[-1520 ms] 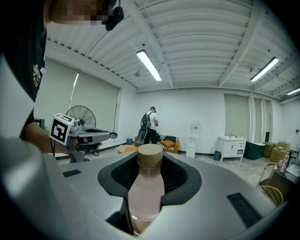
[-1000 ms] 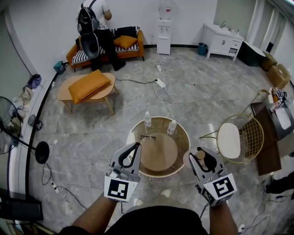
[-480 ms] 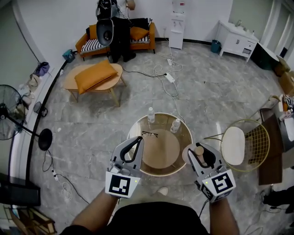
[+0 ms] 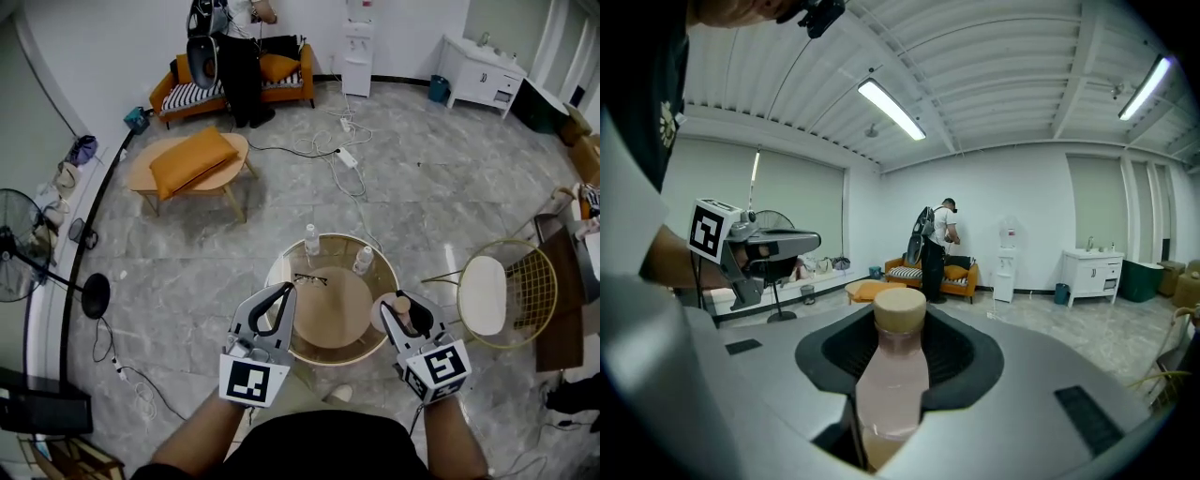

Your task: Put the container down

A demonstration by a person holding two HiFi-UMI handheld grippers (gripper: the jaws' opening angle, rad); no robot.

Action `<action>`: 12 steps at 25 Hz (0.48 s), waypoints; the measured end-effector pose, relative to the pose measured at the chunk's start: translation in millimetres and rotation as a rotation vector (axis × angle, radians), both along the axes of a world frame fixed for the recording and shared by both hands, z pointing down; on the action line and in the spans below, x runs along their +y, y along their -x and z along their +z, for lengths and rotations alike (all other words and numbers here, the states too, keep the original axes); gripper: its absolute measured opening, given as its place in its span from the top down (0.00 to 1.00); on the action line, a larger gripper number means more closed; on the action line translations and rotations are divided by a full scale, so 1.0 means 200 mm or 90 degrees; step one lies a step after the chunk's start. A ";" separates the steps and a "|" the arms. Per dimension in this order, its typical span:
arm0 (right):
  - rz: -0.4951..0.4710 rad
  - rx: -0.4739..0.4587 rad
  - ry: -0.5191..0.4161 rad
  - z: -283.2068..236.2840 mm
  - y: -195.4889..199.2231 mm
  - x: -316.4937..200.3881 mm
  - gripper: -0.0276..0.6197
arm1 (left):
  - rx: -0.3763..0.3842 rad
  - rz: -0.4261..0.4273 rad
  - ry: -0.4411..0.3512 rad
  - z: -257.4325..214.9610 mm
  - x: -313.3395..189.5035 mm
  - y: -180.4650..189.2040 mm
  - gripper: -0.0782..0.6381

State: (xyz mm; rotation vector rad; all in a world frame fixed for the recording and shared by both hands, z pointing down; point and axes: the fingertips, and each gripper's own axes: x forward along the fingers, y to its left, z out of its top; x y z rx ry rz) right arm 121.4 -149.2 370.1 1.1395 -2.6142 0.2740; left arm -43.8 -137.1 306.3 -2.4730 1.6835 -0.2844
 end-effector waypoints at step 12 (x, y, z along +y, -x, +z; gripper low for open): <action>0.062 0.030 0.010 0.13 0.13 -0.14 0.73 | 0.019 0.041 -0.006 -0.01 -0.20 0.18 0.87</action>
